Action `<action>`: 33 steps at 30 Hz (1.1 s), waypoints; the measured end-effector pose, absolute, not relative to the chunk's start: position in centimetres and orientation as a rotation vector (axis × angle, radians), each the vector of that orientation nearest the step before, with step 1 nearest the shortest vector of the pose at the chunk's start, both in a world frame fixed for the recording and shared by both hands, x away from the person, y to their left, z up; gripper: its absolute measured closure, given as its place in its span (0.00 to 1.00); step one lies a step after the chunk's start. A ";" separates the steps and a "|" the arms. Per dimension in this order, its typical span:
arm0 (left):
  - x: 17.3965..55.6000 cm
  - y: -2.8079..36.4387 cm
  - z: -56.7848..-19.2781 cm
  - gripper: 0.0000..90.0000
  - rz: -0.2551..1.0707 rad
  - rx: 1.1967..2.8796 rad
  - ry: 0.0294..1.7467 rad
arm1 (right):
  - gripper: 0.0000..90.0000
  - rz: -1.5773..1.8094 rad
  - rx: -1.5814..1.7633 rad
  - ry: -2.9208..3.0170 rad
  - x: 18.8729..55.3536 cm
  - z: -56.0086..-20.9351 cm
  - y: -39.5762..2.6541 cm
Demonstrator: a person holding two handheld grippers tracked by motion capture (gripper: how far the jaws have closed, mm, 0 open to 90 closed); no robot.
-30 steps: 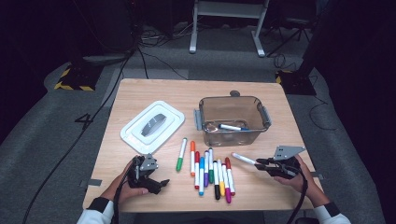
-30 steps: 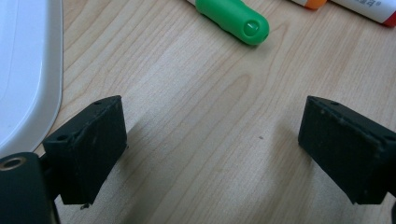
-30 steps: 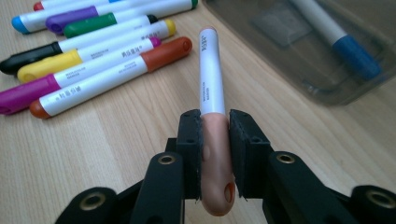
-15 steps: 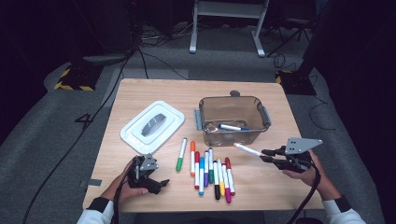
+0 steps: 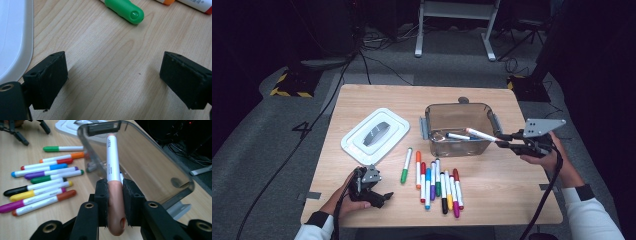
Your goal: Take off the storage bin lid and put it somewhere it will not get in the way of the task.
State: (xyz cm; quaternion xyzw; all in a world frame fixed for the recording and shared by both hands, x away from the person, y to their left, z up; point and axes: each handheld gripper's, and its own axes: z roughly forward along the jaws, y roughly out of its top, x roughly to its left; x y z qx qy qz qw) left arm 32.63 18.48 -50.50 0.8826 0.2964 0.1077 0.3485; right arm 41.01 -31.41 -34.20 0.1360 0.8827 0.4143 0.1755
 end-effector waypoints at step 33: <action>32.6 18.4 -50.5 0.09 0.279 2.290 0.769 | 0.84 0.749 0.362 2.841 52.1 -38.5 -23.7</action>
